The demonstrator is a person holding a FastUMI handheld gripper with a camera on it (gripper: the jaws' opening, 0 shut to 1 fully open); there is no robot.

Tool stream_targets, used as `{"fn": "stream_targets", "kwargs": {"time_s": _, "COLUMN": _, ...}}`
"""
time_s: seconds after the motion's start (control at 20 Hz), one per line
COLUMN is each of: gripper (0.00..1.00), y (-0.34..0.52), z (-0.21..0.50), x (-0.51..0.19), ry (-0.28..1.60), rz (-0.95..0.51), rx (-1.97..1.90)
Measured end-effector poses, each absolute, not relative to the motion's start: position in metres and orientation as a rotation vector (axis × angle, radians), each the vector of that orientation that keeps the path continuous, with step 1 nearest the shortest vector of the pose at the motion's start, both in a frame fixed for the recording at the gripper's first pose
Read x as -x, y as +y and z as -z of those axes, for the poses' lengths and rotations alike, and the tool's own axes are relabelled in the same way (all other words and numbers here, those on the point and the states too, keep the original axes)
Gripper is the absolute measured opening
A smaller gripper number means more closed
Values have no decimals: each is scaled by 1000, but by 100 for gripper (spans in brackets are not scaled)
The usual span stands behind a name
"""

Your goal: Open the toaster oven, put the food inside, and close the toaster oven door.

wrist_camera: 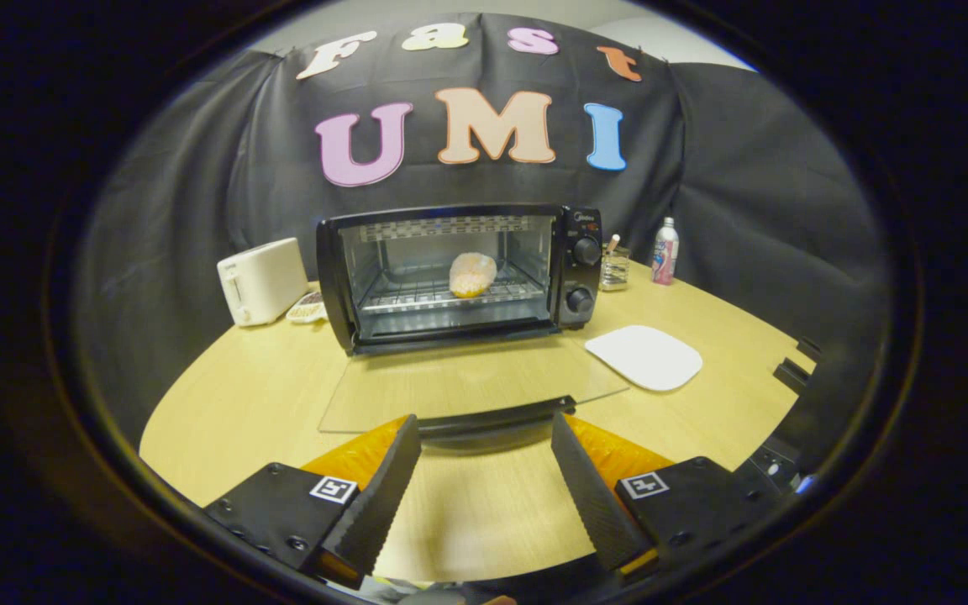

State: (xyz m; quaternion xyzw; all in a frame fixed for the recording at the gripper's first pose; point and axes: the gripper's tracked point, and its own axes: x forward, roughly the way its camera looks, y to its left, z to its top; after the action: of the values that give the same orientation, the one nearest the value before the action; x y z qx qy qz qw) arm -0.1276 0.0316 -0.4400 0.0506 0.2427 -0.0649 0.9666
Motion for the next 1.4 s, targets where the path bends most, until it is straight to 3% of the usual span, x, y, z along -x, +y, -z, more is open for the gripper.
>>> {"fn": "stream_targets", "kwargs": {"time_s": 0.5, "gripper": 98, "y": 40, "z": 498, "x": 124, "ry": 613, "rz": 62, "rx": -196}}
{"fn": "stream_targets", "kwargs": {"time_s": 1.4, "gripper": 98, "y": 38, "z": 466, "x": 99, "ry": 546, "rz": 41, "rx": -74}}
